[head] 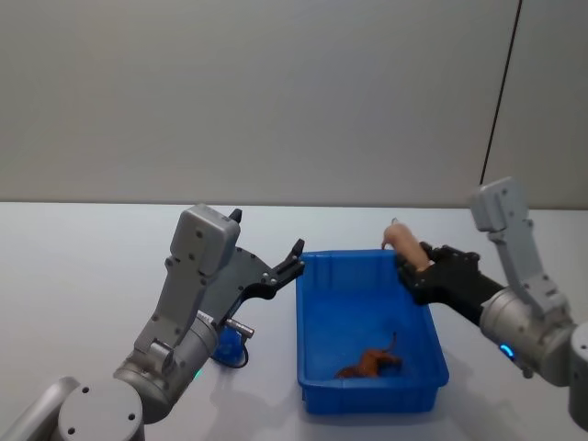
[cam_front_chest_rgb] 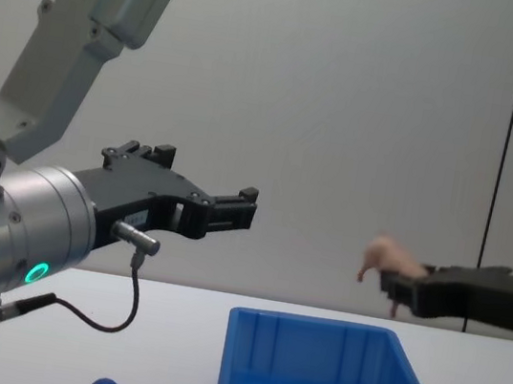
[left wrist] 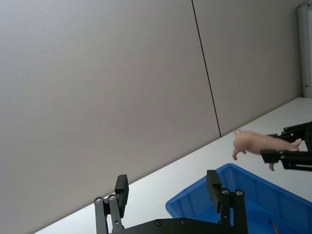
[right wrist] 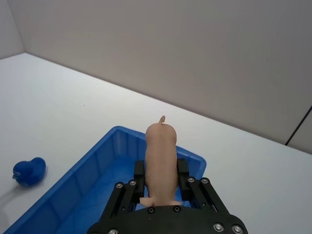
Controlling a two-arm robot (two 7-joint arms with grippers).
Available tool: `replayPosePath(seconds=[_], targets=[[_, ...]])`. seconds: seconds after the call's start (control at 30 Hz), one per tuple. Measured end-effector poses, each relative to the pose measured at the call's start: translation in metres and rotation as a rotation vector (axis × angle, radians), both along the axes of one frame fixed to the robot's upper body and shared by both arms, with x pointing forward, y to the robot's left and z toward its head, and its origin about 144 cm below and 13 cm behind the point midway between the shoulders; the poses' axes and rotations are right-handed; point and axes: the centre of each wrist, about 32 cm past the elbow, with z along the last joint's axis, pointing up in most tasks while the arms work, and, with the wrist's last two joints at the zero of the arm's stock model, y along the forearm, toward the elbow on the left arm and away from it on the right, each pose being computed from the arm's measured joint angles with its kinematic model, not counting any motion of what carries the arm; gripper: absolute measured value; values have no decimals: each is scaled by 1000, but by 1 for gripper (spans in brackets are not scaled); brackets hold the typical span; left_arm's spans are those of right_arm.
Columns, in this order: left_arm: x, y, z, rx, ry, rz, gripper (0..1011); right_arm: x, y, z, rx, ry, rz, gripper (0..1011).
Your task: Pick up the two dolls from the table and place them into the box.
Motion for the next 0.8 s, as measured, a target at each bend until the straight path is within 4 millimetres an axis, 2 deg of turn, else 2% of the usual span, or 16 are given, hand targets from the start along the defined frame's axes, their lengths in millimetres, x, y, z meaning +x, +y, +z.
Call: replayPosePath(seconds=[0.03, 0.2, 0.23, 0.4, 0.43, 0.5, 0.6, 0.8], targets=[[0, 0, 0, 0, 0, 0, 1002, 1, 1, 0, -1, 4, 3, 382], [0, 0, 0, 0, 0, 0, 1002, 6, 8, -4, -13, 34, 24, 517], [0, 0, 0, 0, 0, 0, 1002, 7, 10, -5, -17, 44, 28, 585], [0, 0, 0, 0, 0, 0, 1001, 10, 13, -8, -21, 56, 36, 705], [0, 0, 0, 0, 0, 0, 1002, 10, 14, -8, -21, 57, 36, 763], [0, 0, 0, 0, 0, 0, 1001, 10, 14, -8, -21, 57, 36, 797], [0, 0, 0, 0, 0, 0, 1002, 10, 13, -8, -8, 51, 37, 922], [0, 0, 0, 0, 0, 0, 1002, 1, 1, -10, 25, 20, 27, 1001]])
